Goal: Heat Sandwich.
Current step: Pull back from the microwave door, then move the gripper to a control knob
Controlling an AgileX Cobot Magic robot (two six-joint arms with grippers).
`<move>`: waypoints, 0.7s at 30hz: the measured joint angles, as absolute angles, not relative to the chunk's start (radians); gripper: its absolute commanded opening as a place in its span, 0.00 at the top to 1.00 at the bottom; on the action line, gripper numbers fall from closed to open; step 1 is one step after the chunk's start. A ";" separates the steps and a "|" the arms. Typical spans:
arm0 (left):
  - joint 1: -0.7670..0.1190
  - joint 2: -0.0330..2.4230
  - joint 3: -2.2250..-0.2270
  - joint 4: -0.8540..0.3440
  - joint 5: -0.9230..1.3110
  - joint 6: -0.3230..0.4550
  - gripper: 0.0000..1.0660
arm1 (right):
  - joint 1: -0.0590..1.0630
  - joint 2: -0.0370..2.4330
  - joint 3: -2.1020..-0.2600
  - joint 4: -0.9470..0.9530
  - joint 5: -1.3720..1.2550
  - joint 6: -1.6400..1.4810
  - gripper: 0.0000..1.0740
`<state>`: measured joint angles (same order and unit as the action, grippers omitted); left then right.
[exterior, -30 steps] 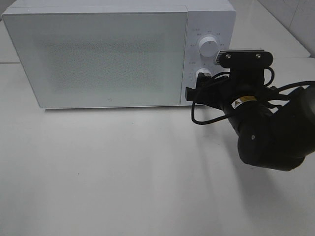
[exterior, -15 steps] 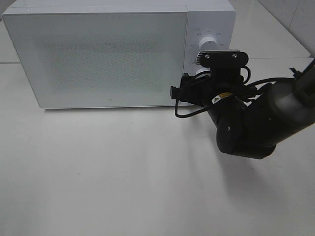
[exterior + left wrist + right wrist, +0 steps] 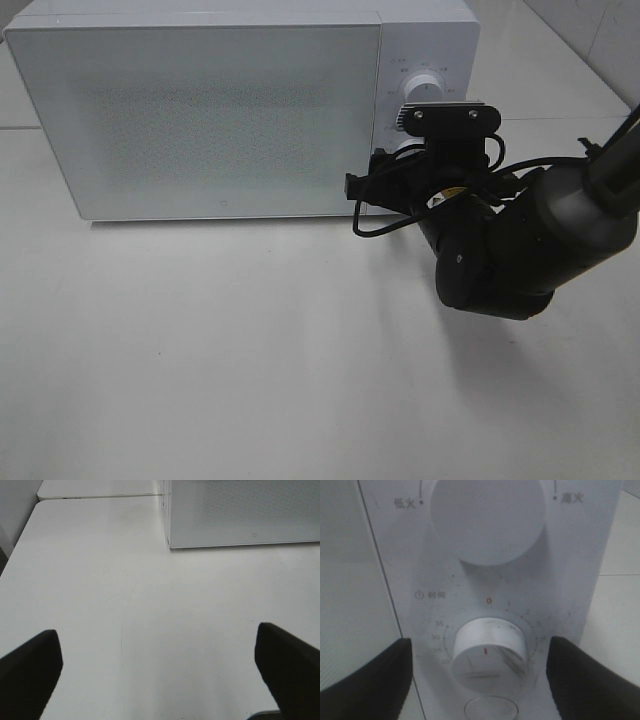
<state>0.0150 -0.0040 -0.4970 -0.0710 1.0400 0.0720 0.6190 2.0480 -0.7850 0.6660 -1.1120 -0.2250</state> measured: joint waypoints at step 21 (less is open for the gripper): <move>0.015 -0.004 -0.497 -0.071 1.039 0.072 0.05 | 0.616 2.048 -0.785 0.677 -1.114 -0.225 0.83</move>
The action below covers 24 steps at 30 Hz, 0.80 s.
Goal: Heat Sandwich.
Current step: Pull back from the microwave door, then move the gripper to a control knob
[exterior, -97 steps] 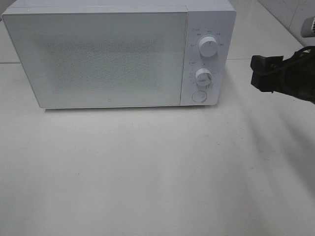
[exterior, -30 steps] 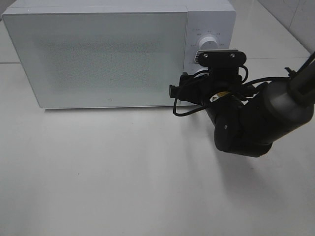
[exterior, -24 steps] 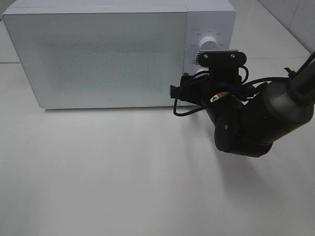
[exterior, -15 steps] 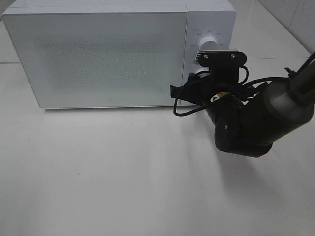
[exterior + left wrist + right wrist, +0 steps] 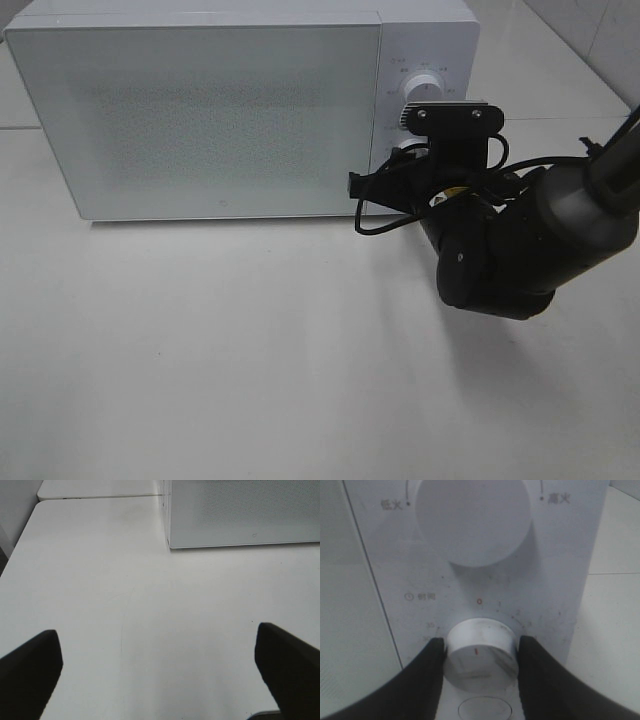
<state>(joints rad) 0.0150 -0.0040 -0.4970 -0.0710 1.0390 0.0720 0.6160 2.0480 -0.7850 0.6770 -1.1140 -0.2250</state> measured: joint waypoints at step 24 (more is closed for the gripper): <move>0.015 -0.004 -0.497 -0.071 1.039 0.072 0.05 | 0.616 2.051 -0.785 0.674 -1.134 -0.164 0.87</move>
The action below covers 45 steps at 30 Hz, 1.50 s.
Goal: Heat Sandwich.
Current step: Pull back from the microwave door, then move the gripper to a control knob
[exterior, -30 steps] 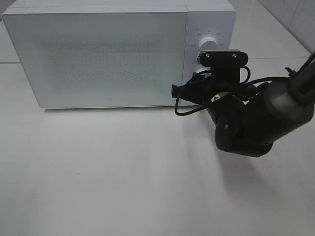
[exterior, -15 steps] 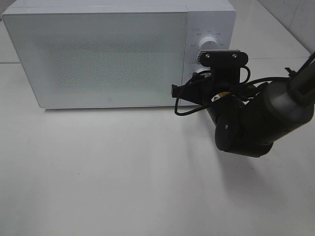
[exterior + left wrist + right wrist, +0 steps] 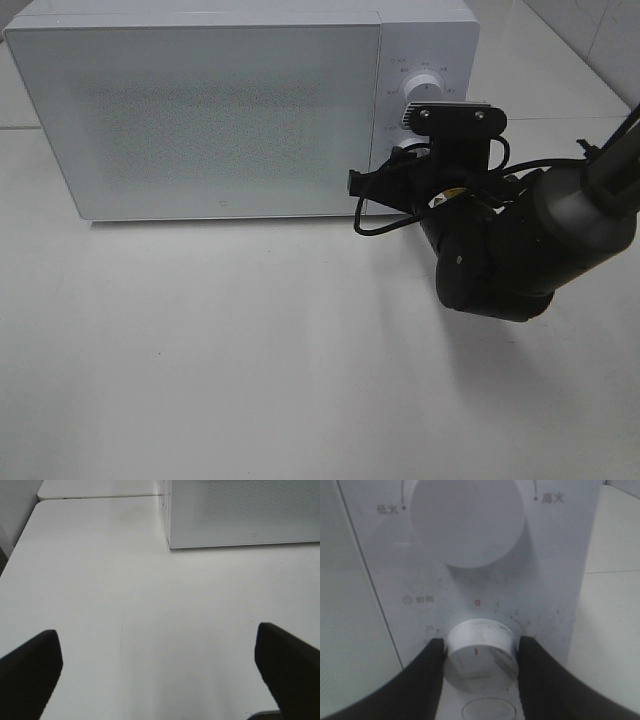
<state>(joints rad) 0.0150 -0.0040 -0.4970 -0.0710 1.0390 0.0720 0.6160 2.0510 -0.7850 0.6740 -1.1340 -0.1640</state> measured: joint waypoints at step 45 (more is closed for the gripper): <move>0.015 -0.004 -0.497 -0.071 1.039 0.072 0.05 | 0.608 2.059 -0.775 0.646 -1.159 1.456 0.85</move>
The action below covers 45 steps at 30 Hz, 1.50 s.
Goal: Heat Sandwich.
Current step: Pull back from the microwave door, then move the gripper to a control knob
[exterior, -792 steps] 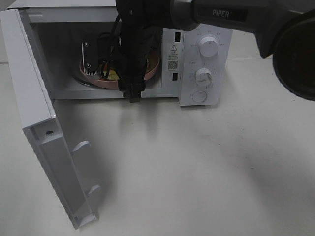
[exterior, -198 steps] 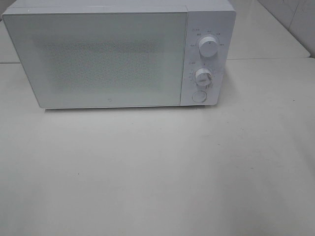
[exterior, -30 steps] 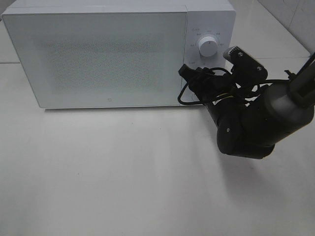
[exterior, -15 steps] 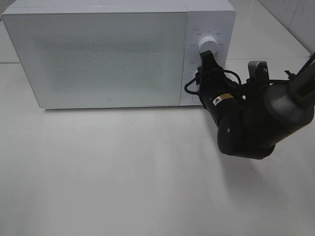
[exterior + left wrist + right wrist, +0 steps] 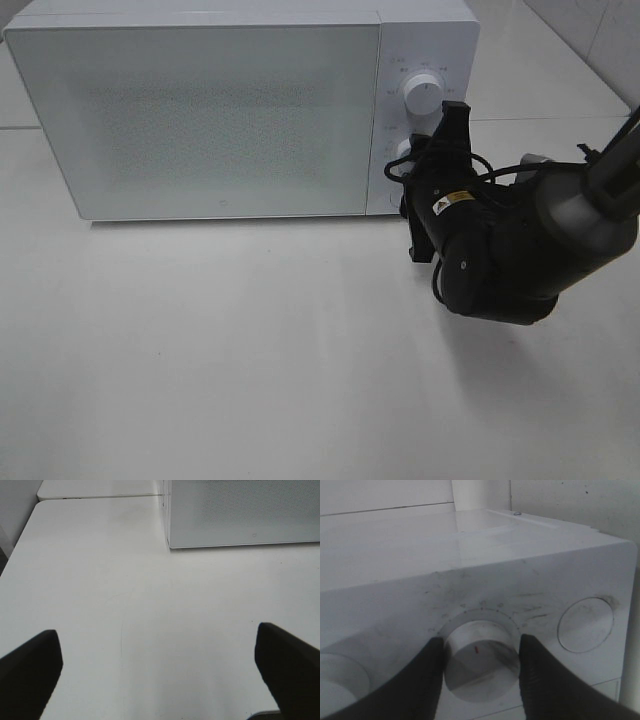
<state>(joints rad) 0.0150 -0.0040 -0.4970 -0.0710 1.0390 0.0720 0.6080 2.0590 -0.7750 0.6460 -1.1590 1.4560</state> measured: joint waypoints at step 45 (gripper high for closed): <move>0.015 -0.004 -0.497 -0.071 1.039 0.072 0.05 | 0.611 2.059 -0.779 0.650 -1.164 1.445 0.42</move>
